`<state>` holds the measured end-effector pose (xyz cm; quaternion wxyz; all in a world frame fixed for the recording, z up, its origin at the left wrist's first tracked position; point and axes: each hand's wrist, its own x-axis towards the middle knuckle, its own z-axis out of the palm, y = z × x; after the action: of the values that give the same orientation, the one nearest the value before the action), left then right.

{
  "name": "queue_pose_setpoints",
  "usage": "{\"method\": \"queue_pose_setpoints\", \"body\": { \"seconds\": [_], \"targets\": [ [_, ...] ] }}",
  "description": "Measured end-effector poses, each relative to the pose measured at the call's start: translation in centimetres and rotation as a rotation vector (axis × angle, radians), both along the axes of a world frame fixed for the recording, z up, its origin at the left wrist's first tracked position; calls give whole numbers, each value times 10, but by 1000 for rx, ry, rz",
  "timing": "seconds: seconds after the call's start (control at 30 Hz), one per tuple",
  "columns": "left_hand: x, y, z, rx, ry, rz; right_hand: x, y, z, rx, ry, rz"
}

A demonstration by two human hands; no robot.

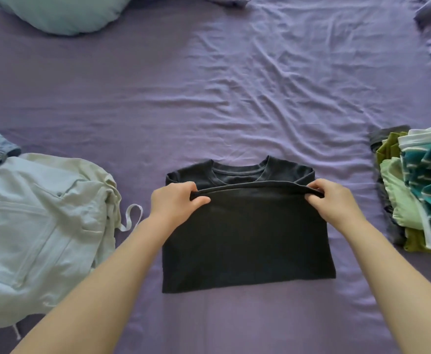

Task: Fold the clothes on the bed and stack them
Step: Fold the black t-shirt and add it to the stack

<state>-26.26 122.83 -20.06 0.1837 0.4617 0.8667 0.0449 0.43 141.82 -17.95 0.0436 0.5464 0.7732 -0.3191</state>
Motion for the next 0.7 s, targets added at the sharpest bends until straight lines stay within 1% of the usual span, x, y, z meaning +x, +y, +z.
{"method": "queue_pose_setpoints", "body": {
  "seconds": [0.1, 0.2, 0.27, 0.4, 0.43, 0.47, 0.57, 0.63, 0.67, 0.7],
  "targets": [
    [-19, 24, 1, -82, 51, -57, -14, 22, -10, 61, 100, -141],
    [-39, 40, -3, -203, 92, -176, -21, 39, -23, 144, 78, -213],
    [-49, 48, -11, -183, 117, -198, -26, 45, -32, 171, 43, -215],
    [-48, 53, -26, -169, 187, -163, -33, 47, -51, 200, 11, -217],
    [-45, 53, -29, -142, 215, -168, -34, 46, -55, 213, 9, -231],
    [-40, 53, -32, -64, 255, -162, -33, 45, -59, 234, 19, -236],
    [-2, 54, -38, 246, 340, -85, -24, 37, -70, 278, 98, -236],
    [39, 61, -44, 408, 307, -142, -17, 27, -72, 238, 125, -299],
    [62, 67, -47, 438, 258, -201, -12, 21, -73, 222, 119, -321],
    [84, 71, -52, 426, 201, -265, -8, 14, -74, 216, 106, -327]
  ]
}}
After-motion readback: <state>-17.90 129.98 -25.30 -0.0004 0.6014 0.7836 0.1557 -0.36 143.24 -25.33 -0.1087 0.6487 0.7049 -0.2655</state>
